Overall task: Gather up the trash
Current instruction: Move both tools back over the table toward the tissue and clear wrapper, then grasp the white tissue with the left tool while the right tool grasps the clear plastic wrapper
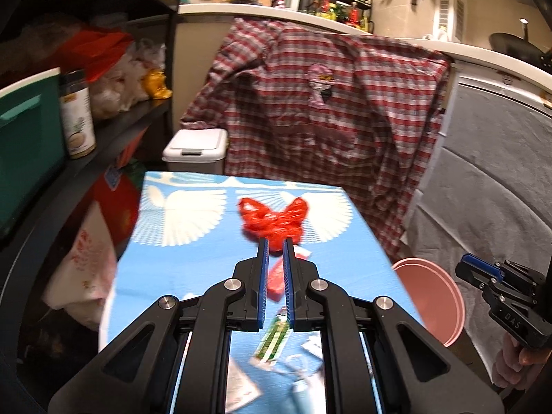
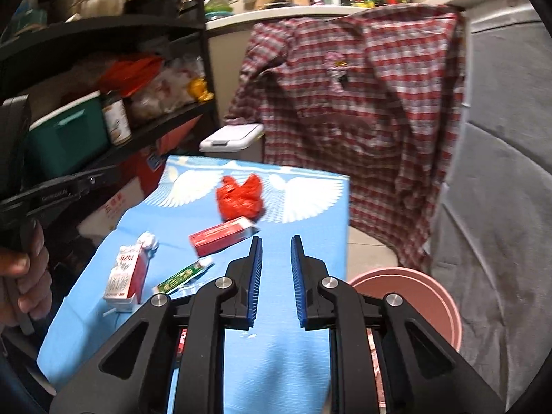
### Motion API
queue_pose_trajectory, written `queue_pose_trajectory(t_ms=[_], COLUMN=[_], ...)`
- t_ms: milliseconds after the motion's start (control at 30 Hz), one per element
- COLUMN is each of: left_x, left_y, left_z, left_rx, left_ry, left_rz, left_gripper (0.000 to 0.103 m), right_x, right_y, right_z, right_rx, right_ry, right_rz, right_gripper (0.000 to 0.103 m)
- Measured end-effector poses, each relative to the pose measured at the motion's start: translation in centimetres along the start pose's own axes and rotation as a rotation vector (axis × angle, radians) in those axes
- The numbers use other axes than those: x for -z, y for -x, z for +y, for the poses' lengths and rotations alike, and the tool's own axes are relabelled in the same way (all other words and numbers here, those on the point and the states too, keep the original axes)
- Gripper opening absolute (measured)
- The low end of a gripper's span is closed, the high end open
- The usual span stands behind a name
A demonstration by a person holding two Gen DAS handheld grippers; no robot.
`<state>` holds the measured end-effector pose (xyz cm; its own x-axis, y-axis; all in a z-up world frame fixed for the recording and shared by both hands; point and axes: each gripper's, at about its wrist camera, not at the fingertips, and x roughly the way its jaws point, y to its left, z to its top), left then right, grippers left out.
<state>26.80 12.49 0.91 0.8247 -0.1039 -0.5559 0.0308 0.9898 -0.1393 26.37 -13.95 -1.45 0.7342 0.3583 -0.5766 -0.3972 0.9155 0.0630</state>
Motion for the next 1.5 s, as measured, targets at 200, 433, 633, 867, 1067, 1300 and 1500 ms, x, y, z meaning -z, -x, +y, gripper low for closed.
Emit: queue_pose_trajectory(t_ms=[200,433,633,867,1067,1300,1500], left_x=[0.7,1.8,3.1,4.4,5.4,6.3,6.5], left_y=[-0.6,-2.8,-5.0,-7.6,-10.0,-11.8,-12.6], left_z=[4.0,7.3,8.7,9.5,9.4,10.2,9.8], left_rx=[-0.037,-0.058,-0.052,-0.017,-0.038,-0.026,-0.023], left_ry=[0.03,0.066,0.064,0.081,0.072,0.122,0.107], left_rz=[0.023,0.07,0.125,0.195,0.276,0.34,0.36], left_gripper=[0.009,0.009,0.009,0.009,0.018,0.03,0.017], right_x=[0.4,1.2,2.8,4.1,5.2,6.2,6.4], right_y=[-1.9,-5.0,-7.5,-9.4,-10.7,-11.8,-12.0], right_z=[1.8,2.9,5.0,7.5,8.6,9.0,8.7], right_rx=[-0.031,-0.083,-0.15,-0.232,-0.255,-0.252,-0.241], right_ry=[0.038,0.061,0.15,0.243,0.309,0.348,0.362], right_rz=[0.04,0.12,0.195,0.255,0.308,0.365,0.375], right_gripper=[0.018,0.018,0.021,0.022,0.029,0.029,0.013])
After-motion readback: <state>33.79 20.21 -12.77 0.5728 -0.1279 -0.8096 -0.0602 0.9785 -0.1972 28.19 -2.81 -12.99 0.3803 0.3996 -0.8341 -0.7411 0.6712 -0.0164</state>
